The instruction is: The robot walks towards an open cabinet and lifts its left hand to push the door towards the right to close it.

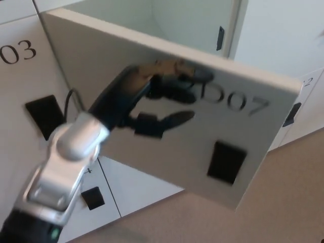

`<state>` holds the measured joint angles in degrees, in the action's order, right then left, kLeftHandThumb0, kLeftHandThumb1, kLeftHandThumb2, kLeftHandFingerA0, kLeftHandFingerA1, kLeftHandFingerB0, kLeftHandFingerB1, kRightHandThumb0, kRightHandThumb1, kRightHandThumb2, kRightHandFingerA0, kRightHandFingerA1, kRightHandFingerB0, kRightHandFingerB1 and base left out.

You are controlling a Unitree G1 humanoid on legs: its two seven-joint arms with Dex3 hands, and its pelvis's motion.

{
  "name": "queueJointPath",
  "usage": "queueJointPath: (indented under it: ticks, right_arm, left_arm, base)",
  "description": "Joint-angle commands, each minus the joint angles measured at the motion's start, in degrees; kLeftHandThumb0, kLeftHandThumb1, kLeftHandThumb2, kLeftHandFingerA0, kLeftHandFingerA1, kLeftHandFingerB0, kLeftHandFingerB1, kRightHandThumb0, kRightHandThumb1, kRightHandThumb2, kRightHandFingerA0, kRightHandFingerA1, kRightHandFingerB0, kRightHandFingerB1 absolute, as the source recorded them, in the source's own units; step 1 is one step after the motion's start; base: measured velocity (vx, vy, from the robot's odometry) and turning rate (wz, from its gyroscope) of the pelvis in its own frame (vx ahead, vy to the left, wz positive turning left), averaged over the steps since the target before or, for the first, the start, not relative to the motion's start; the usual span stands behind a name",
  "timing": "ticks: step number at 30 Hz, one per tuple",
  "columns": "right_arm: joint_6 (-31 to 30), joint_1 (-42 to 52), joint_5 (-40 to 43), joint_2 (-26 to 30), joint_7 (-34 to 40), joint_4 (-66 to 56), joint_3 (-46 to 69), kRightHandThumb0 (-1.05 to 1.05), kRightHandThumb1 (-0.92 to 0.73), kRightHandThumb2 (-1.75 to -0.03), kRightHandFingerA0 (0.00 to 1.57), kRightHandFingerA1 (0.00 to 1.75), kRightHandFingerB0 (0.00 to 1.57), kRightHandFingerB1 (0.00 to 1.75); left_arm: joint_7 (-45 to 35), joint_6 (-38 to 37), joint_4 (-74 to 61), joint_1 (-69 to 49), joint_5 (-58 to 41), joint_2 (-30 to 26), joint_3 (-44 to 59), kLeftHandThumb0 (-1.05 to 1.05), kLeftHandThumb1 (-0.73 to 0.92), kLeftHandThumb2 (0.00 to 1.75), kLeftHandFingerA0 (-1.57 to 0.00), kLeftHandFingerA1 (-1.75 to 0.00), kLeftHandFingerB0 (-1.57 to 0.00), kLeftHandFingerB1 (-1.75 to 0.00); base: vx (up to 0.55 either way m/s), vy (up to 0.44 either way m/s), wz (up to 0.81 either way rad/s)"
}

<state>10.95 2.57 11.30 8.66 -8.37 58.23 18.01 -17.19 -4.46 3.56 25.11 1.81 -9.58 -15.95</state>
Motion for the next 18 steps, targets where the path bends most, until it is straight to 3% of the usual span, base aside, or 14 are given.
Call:
queueJointPath:
  ticks: [1, 3, 4, 5, 6, 9, 13, 14, 17, 18]
  right_arm:
    - [1.24, 7.14, 0.03, -1.76, -0.90, -11.03, -1.18, -0.14, -0.63, -0.58, 0.66, 0.57, 0.49, 0.47]
    - [1.75, 8.17, -0.11, -1.96, -1.20, -12.00, -1.41, -0.14, -0.63, -0.58, 0.66, 0.57, 0.49, 0.47]
    - [1.68, 9.54, 0.37, -2.43, -1.88, -14.23, -1.52, -0.16, -0.62, -0.57, 0.68, 0.61, 0.51, 0.49]
    - [1.68, 9.54, 0.37, -2.43, -1.88, -14.23, -1.52, -0.16, -0.62, -0.57, 0.68, 0.61, 0.51, 0.49]
    - [0.86, 10.66, 1.26, -2.80, -2.64, -17.56, -1.55, -0.14, -0.63, -0.58, 0.63, 0.59, 0.51, 0.50]
    - [-0.70, 12.45, 2.48, -3.38, -3.31, -23.07, -1.56, -0.12, -0.68, -0.59, 0.62, 0.56, 0.50, 0.48]
    - [-2.37, 13.65, 3.18, -3.94, -3.09, -27.15, -1.70, -0.13, -0.70, -0.60, 0.60, 0.55, 0.49, 0.48]
    - [-3.43, 14.41, 3.58, -4.21, -3.07, -29.57, -1.87, -0.13, -0.69, -0.59, 0.61, 0.54, 0.48, 0.46]
    - [-5.08, 15.35, 4.45, -4.73, -2.98, -33.42, -2.11, -0.13, -0.67, -0.59, 0.61, 0.56, 0.49, 0.48]
    - [-5.89, 15.71, 4.53, -5.15, -2.17, -36.09, -2.37, -0.12, -0.68, -0.59, 0.60, 0.55, 0.50, 0.48]
  left_arm:
    - [3.57, 12.56, 46.35, 36.45, 13.79, 3.97, -6.34, -0.55, 0.53, 0.79, -0.33, -0.52, -0.15, -0.40]
    - [4.40, 12.40, 49.69, 36.98, 13.10, 2.38, -5.53, -0.55, 0.53, 0.79, -0.33, -0.52, -0.15, -0.40]
    - [5.45, 13.35, 51.42, 36.79, 12.64, -0.74, -4.34, -0.54, 0.69, 0.61, -0.21, -0.34, -0.17, -0.29]
    - [5.45, 13.35, 51.42, 36.79, 12.64, -0.74, -4.34, -0.54, 0.69, 0.61, -0.21, -0.34, -0.17, -0.29]
    - [6.67, 14.23, 53.91, 36.63, 12.09, -5.48, -2.79, -0.35, 0.50, 1.03, -0.01, -0.49, 0.00, -0.47]
    - [8.23, 14.99, 58.16, 36.12, 11.22, -12.98, -0.69, -0.35, 0.51, 1.04, -0.01, -0.49, 0.00, -0.47]
    - [8.15, 14.05, 59.81, 35.14, 10.96, -16.44, -0.42, -0.35, 0.51, 1.04, 0.00, -0.49, 0.00, -0.47]
    - [8.00, 13.57, 60.61, 34.48, 10.62, -17.88, -0.24, -0.69, 0.56, 0.92, -0.07, -0.43, -0.03, -0.39]
    - [7.88, 12.97, 62.05, 34.12, 9.75, -19.15, 0.10, -0.77, 0.59, 0.90, 0.00, -0.38, -0.05, -0.34]
    - [7.65, 12.57, 62.86, 33.74, 8.74, -19.96, 0.88, -0.70, 0.59, 0.94, -0.02, -0.36, -0.04, -0.30]
  base:
    - [0.00, 0.000, 0.00]
    - [0.00, 0.000, 0.00]
    - [0.00, 0.000, 0.00]
    - [0.00, 0.000, 0.00]
    - [0.00, 0.000, 0.00]
    - [0.00, 0.000, 0.00]
    - [0.00, 0.000, 0.00]
    - [0.00, 0.000, 0.00]
    - [0.00, 0.000, 0.00]
    - [0.00, 0.000, 0.00]
